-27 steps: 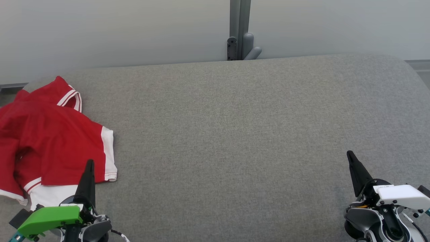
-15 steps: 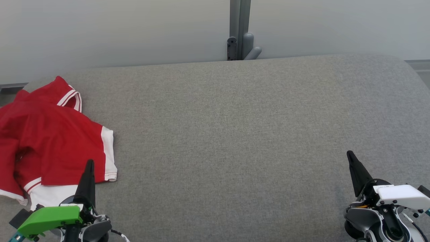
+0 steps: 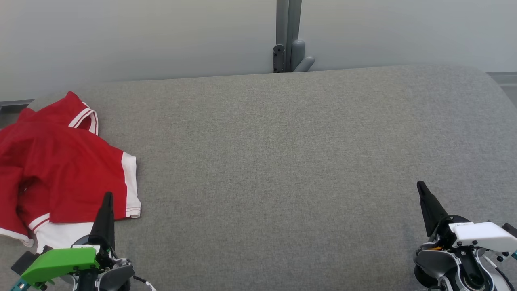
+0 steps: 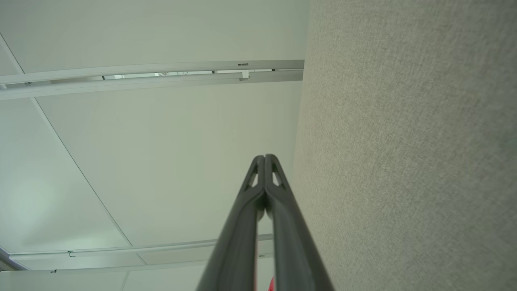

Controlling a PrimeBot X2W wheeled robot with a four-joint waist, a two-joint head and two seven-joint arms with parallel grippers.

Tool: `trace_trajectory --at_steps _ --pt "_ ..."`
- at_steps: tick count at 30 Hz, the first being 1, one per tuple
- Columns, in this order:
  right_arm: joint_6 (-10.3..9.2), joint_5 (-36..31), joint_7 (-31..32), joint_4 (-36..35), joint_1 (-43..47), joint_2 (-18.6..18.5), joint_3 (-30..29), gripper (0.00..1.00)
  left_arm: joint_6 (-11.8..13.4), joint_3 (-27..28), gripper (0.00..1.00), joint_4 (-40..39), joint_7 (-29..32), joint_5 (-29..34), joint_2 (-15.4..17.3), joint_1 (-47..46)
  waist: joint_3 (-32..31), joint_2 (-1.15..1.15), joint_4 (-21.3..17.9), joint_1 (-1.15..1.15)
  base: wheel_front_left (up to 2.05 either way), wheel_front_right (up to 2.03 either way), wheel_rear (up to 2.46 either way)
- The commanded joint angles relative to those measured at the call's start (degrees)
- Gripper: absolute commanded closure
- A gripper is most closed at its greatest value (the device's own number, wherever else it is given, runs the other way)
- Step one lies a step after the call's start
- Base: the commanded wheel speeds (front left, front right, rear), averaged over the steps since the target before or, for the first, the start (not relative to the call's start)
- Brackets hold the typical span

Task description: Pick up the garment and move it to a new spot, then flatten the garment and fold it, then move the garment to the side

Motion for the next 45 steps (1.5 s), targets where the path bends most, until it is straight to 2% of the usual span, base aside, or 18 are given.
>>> trace_trajectory --at_steps 1,39,40,45 --pt "0.02 0.2 0.1 -0.2 -0.4 -0.3 -0.1 1.00 -0.4 0.1 1.00 -0.1 0.1 -0.1 0.4 -0.7 0.0 0.00 0.0 0.00 0.00 0.00 0.00" --pt "0.00 0.0 0.0 0.0 0.0 0.0 0.0 1.00 0.0 0.0 1.00 0.0 0.0 0.0 0.0 0.0 0.0 0.00 0.0 0.00 0.00 0.00 0.00" --pt "0.00 0.0 0.0 0.4 0.2 0.1 0.0 0.00 0.0 0.0 0.00 0.4 0.0 0.0 -0.1 0.2 0.0 0.00 0.0 0.00 0.00 0.00 0.00" --pt "0.00 -0.5 -1.3 0.4 0.8 0.2 0.9 0.00 0.0 -1.2 0.00 0.3 -1.2 0.1 -0.2 0.8 0.0 0.00 0.0 0.00 0.00 0.00 0.00"
